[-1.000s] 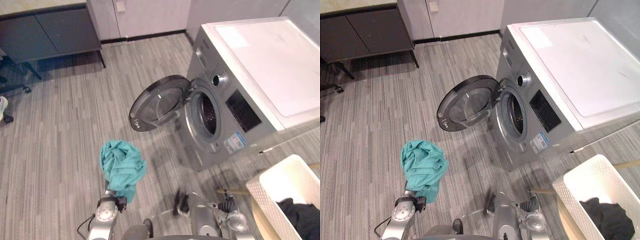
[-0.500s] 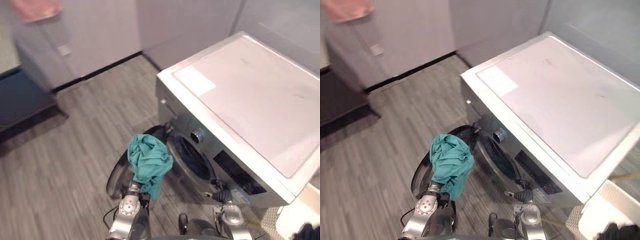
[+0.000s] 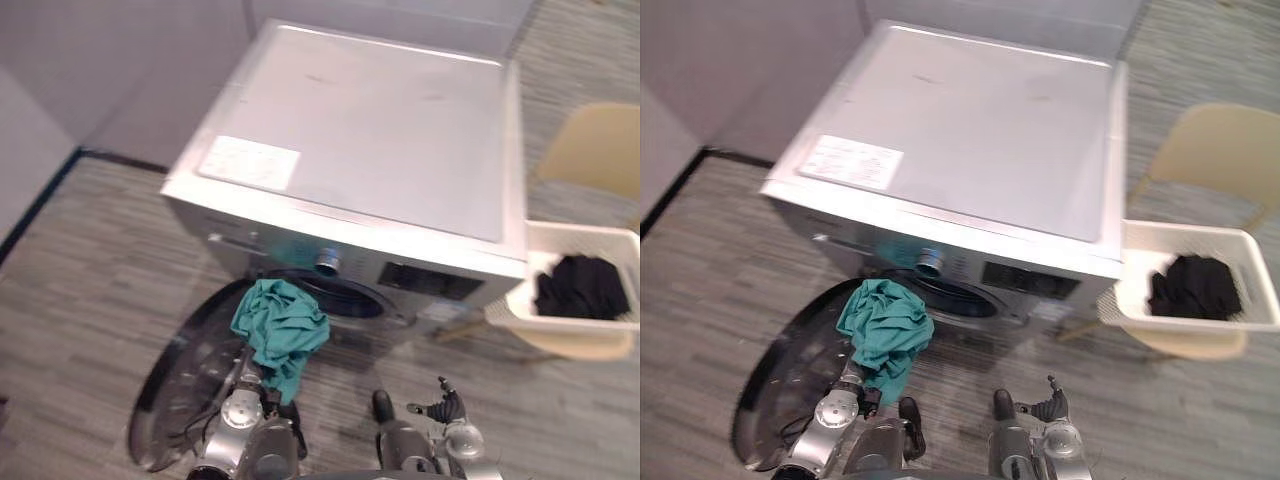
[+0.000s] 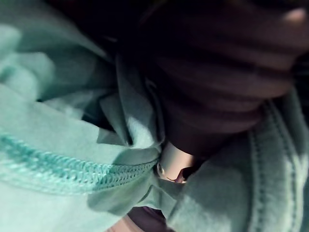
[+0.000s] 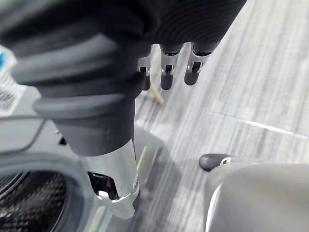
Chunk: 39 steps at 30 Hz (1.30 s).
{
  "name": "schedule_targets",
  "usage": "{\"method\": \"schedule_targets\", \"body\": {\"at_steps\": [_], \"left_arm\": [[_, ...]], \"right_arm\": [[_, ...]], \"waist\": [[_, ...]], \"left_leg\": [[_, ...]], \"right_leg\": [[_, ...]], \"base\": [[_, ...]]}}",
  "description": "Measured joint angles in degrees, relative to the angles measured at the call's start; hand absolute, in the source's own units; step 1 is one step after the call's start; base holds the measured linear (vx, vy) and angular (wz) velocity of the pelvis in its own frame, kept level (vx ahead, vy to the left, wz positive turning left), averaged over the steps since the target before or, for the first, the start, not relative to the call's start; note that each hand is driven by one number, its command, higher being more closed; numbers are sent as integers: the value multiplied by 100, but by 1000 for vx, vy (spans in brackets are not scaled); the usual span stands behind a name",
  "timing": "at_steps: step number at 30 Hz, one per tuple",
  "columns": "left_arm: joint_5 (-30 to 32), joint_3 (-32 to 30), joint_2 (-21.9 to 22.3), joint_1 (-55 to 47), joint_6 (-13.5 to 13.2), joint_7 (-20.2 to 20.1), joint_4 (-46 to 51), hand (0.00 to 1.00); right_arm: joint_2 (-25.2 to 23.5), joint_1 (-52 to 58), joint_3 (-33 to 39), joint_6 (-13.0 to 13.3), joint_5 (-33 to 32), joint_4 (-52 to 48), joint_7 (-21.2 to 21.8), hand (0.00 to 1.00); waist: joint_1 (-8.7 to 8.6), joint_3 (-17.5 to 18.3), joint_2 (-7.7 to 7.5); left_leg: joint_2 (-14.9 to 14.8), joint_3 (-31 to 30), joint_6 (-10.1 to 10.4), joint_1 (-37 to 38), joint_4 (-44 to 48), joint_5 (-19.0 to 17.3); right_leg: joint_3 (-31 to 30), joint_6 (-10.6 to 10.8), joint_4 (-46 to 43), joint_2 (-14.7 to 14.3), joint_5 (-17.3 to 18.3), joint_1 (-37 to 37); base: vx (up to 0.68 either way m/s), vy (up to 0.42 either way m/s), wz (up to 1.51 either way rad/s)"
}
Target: Pick up the laundry basket with both hands and put the clothes into the washing machine.
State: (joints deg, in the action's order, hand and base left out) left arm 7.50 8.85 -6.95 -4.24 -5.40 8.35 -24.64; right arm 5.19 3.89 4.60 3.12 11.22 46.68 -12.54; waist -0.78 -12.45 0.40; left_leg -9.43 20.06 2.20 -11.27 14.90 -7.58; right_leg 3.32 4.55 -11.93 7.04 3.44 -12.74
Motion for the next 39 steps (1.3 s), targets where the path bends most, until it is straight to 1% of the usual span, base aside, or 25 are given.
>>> {"method": "schedule_targets", "body": {"at_steps": [1, 3, 4, 5, 7, 8, 10, 11, 12, 13, 14, 16, 17, 19, 21, 24, 25, 28, 29, 30, 31, 33, 37, 38, 39], "left_arm": [[4, -6, 53, 44, -5, 18, 20, 100], [4, -87, 54, 37, -14, 55, 90, 100], [4, -212, 70, 75, -12, 58, 211, 100], [-15, -237, 89, 102, -11, 71, 256, 100], [-122, -282, 222, 166, -10, 229, 535, 100], [-174, -289, 241, 168, -9, 289, 636, 100], [-298, -291, 233, 217, -12, 421, 949, 100], [-352, -300, 256, 423, -16, 511, 1074, 100], [-395, -314, 254, 695, -18, 597, 1086, 100], [-432, -338, 251, 850, -14, 639, 1084, 100], [-466, -412, 279, 1202, -6, 751, 1083, 100], [-467, -458, 343, 1518, 0, 899, 1087, 100], [-466, -469, 346, 1766, 8, 993, 1089, 100], [-463, -475, 346, 2076, 24, 1108, 1125, 100], [-459, -476, 339, 2579, 62, 1277, 1239, 100], [-456, -550, 194, 3293, 153, 1533, 1305, 100], [-455, -564, 154, 3431, 181, 1572, 1305, 100], [-455, -666, -145, 4126, 276, 1740, 1304, 100], [-452, -677, -272, 4370, 296, 1831, 1298, 100], [-452, -673, -354, 4509, 312, 1849, 1291, 100], [-451, -654, -477, 4886, 356, 1906, 1276, 100], [-441, -627, -585, 5299, 365, 1983, 1181, 100], [-128, -226, -832, 6520, 456, 2083, 526, 100], [-8, -159, -862, 6831, 499, 2084, 348, 0], [-7, -129, -898, 7153, 509, 2080, 139, 0]], "right_arm": [[86, 56, 4, -2, 0, 20, -3, 0], [144, 39, 0, 2, -1, 28, -5, 0], [148, -67, -10, 17, -2, 5, -6, 0], [145, -109, -12, 16, -6, -24, -10, 0], [164, -214, -25, 30, -55, -251, -153, 0], [160, -256, -42, 29, -63, -339, -185, 0], [146, -374, -135, 27, -69, -669, -255, 0], [153, -496, -135, 31, -96, -920, -310, 0], [133, -625, -157, 23, -127, -1088, -384, 0], [130, -695, -191, 15, -147, -1179, -402, 0], [128, -831, -239, 12, -171, -1421, -445, 0], [121, -913, -231, -8, -228, -1680, -587, 0], [95, -1002, -213, -57, -294, -1876, -650, 0], [50, -1099, -212, -103, -394, -2143, -746, 0], [-54, -1129, -70, -22, -536, -2736, -888, 0], [-125, -1370, 25, 137, -736, -3039, -997, 0], [-133, -1376, 44, 177, -766, -3130, -1012, 0], [-149, -1390, 60, 322, -841, -3510, -1031, 0], [-152, -1395, 76, 342, -842, -3608, -1028, 0], [-160, -1395, 104, 369, -842, -3641, -1025, 0], [-167, -1399, 151, 466, -846, -3689, -1023, 0], [-155, -1412, 167, 534, -845, -3689, -999, 0], [-147, -1524, 235, 576, -845, -3669, -976, 0], [-144, -1554, 231, 614, -845, -3669, -971, 0], [-151, -1587, 226, 654, -845, -3658, -969, 0]], "waist": [[-12, 5, 84], [8, -39, 143], [47, -192, 157], [72, -259, 150], [176, -497, 198], [193, -559, 185], [165, -684, 117], [168, -837, 125], [166, -988, 31], [167, -1099, -41], [172, -1299, -149], [169, -1324, -160], [169, -1426, -161], [154, -1602, -163], [144, -1632, -187], [144, -1746, -316], [142, -1749, -322], [76, -1823, -470], [37, -1830, -483], [19, -1830, -497], [-26, -1858, -561], [-27, -1858, -566], [-101, -1856, -607], [-138, -1860, -617], [-164, -1877, -654]], "left_leg": [[3, -9, 28, 29, 6, -19], [-141, 34, 58, 49, 237, -38], [-333, -36, 76, -105, 833, -123], [-387, -133, 74, -224, 1146, -124], [-462, -853, 58, -660, 2069, -140], [-464, -950, 58, -748, 2194, -181], [-512, -1018, 248, -1071, 2531, -519], [-604, -1039, 291, -1374, 2763, -981], [-651, -1052, 295, -1746, 3038, -1240], [-658, -1063, 269, -1916, 3223, -1288], [-675, -1092, 238, -2439, 3719, -1448], [-779, -1228, 207, -3210, 4296, -1597], [-859, -1294, 183, -3692, 4700, -1692], [-870, -1409, 162, -4197, 5120, -1774], [-908, -1575, 104, -5098, 5820, -1922], [-953, -1812, 89, -5940, 6674, -2092], [-953, -1878, 87, -6092, 6841, -2126], [-939, -2076, 75, -6594, 7495, -2291], [-927, -2179, 85, -6754, 7684, -2336], [-906, -2203, 92, -6821, 7749, -2344], [-821, -2217, 104, -6909, 7827, -2349], [-809, -2302, 125, -7012, 7909, -2359], [-745, -2368, 148, -7194, 7954, -2348], [-738, -2373, 144, -7234, 7958, -2345], [-739, -2372, 112, -7261, 7963, -2329]], "right_leg": [[-55, 7, 5, -51, -6, 16], [-112, -19, -50, -151, 40, 39], [-157, -32, -372, -232, 185, -13], [-156, -39, -536, -244, 220, -64], [-135, -89, -1149, -302, 361, -314], [-151, -119, -1373, -304, 424, -463], [-197, -113, -2046, -309, 739, -1051], [-197, -118, -2597, -357, 959, -1560], [-234, -115, -3072, -346, 1093, -2043], [-270, -98, -3305, -318, 1167, -2265], [-332, -85, -3774, -297, 1320, -2806], [-334, -119, -4237, -306, 1362, -3534], [-338, -111, -4556, -311, 1379, -3990], [-350, -100, -4902, -308, 1399, -4458], [-375, -73, -5548, -299, 1502, -5304], [-401, -59, -6379, -302, 1658, -6091], [-400, -63, -6534, -301, 1707, -6218], [-425, -27, -7221, -285, 1904, -6684], [-414, -35, -7397, -272, 1962, -6790], [-406, -34, -7475, -256, 1988, -6849], [-406, 5, -7613, -182, 2054, -6943], [-357, -17, -7681, -178, 2069, -6991], [-313, -30, -7730, -110, 2076, -7120], [-309, -27, -7727, -104, 2074, -7157], [-309, -36, -7726, -107, 2068, -7189]], "base": [[43, 2, -12], [74, -53, -26], [48, -85, -24], [-1, -79, -25], [-75, -40, -28], [-90, -7, -27], [-127, -4, -22], [-229, -22, -16], [-233, -25, -13], [-277, -41, -9], [-303, -33, -12], [-280, -16, -14], [-203, 5, -14], [-199, 11, -6], [-157, -10, 1], [-133, -32, 2], [-71, -24, 6], [-46, -26, 8], [-37, -20, 10], [-40, -29, 23], [-31, -33, 22], [-29, -31, 12], [-3, -15, 7], [0, 0, 0], [37, -16, -3]]}}
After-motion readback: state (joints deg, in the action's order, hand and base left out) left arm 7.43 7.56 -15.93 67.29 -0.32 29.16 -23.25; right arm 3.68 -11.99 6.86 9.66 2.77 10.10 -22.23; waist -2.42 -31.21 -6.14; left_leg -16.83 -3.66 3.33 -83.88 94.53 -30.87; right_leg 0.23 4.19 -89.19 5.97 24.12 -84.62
